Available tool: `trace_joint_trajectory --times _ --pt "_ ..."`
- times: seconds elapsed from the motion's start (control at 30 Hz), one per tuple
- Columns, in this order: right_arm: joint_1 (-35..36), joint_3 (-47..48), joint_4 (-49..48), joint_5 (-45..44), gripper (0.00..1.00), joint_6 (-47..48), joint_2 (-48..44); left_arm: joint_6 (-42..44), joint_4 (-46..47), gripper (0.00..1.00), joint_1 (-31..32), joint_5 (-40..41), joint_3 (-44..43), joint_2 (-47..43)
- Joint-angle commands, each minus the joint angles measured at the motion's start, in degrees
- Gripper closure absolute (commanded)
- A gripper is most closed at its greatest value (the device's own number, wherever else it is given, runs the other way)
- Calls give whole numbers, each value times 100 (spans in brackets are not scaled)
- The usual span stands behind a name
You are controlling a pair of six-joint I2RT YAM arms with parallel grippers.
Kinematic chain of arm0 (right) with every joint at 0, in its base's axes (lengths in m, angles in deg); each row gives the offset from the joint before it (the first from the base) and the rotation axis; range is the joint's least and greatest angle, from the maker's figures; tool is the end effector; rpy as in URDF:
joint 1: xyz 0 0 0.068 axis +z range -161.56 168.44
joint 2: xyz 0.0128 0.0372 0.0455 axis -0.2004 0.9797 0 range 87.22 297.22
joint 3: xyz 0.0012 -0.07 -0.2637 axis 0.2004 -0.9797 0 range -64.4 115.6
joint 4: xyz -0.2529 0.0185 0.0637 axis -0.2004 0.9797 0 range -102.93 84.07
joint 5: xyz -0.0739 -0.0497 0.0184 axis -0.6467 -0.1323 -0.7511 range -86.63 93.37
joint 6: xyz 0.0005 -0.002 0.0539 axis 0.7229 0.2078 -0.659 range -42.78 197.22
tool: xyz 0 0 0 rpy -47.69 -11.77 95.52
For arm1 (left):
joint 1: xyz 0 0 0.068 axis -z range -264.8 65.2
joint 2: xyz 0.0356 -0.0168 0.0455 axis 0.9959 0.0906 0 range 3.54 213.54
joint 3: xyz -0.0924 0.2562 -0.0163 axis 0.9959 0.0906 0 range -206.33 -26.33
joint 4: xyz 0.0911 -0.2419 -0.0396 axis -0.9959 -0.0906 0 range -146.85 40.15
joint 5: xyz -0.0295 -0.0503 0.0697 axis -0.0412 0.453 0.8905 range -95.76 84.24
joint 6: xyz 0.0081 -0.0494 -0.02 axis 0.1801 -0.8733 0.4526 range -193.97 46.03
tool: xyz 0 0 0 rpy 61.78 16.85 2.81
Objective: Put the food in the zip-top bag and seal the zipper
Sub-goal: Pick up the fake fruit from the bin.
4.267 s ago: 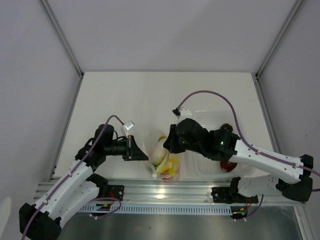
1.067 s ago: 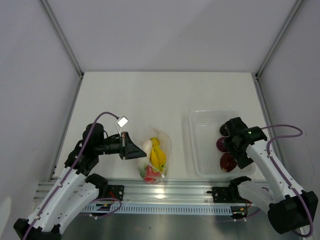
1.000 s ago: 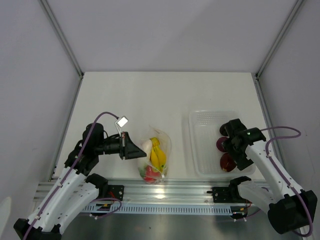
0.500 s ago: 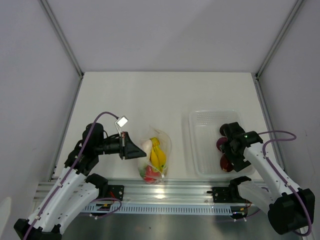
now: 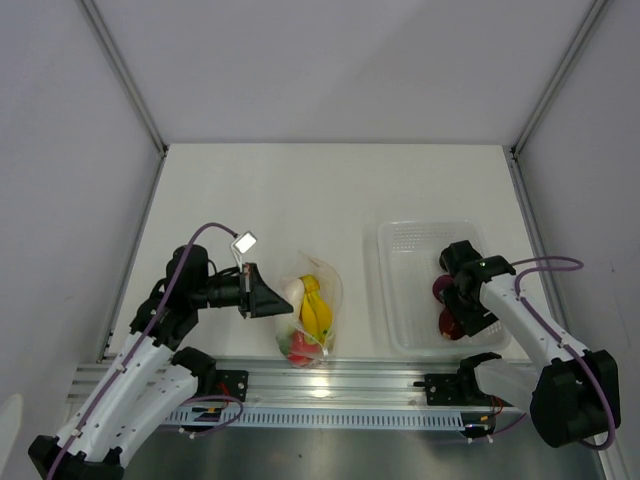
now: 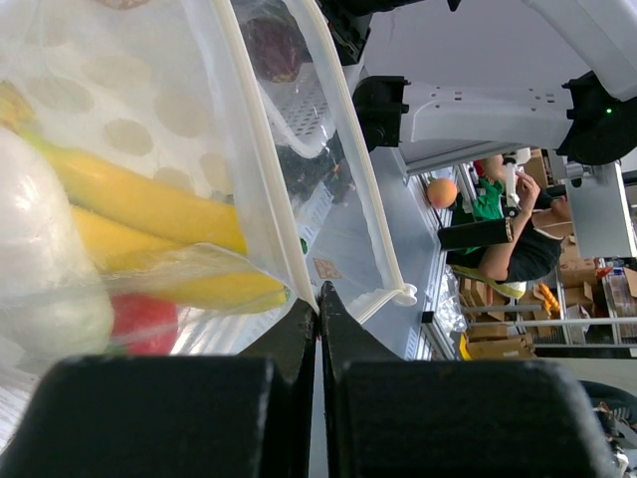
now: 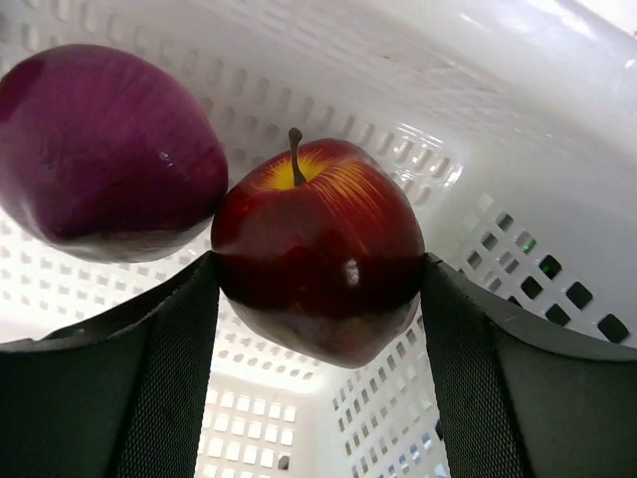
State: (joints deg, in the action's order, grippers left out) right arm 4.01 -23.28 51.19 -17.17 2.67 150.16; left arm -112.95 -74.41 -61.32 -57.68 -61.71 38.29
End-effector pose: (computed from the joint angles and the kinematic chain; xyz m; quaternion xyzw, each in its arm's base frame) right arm 0.1548 0.0302 0.2062 0.4896 0.8529 -0.1012 0.1507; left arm 0.1127 -0.0795 0.2878 0.1348 0.7790 -0.5680 0.2288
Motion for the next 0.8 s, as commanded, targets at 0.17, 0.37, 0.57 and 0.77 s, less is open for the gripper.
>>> trace_joint_trajectory --times 0.17,0.37,0.57,0.77 --pt "130 360 -190 58 99 537 -808 75 91 100 -63 -169 -180 33" --pt "1121 1353 -328 101 100 1334 -1354 40 162 99 -63 -152 -154 50" --pt "3072 2477 -1876 762 100 2663 -1092 75 65 99 -81 -99 -198 33" --pt "5136 4540 -1587 51 100 3401 665 57 -40 99 -81 -11 -189 -29"
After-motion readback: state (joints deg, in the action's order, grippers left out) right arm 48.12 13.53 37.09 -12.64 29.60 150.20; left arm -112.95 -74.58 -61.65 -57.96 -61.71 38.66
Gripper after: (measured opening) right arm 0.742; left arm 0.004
